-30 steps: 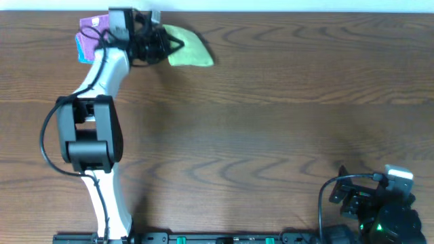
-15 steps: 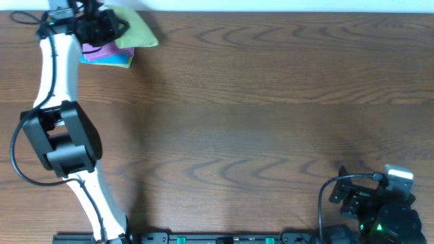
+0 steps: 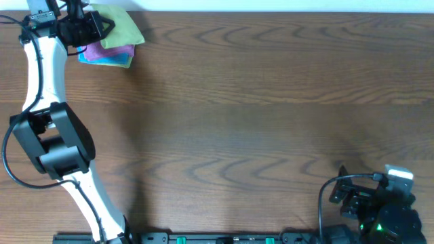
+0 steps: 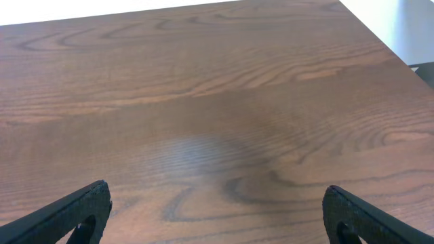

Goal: Fold the cloth
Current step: 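Lift the green cloth with the left gripper and carry it onto the pink-blue stack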

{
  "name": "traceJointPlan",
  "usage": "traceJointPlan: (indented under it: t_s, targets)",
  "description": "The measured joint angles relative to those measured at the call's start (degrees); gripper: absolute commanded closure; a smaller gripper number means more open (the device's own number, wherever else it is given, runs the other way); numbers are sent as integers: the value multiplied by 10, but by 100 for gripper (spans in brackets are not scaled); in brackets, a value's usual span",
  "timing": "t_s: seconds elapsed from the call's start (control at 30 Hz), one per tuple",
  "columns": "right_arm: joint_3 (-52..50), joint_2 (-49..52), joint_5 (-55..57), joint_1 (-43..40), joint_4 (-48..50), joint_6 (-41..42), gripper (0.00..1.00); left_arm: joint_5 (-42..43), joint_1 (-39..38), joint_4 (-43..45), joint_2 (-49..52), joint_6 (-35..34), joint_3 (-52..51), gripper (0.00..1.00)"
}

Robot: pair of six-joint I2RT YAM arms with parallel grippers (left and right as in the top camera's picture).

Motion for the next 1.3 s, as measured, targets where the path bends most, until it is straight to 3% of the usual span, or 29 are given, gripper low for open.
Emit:
traceJointPlan:
  t_s: [0.5, 1.1, 1.13, 1.17, 1.2, 1.3]
  targets:
    - [0, 0, 0, 0, 0, 0, 1, 4, 11, 30, 0, 111, 1, 95]
    - [0, 0, 0, 0, 0, 0, 1, -2, 37, 22, 35, 122, 2, 94]
    - [0, 0, 0, 0, 0, 0, 1, -7, 39, 18, 37, 122, 2, 94]
    - [0, 0, 0, 0, 0, 0, 1, -12, 40, 14, 39, 122, 2, 88]
    - [0, 0, 0, 0, 0, 0, 1, -20, 43, 9, 41, 121, 2, 75]
    - [0, 0, 0, 0, 0, 0, 1, -36, 44, 7, 46, 120, 2, 63]
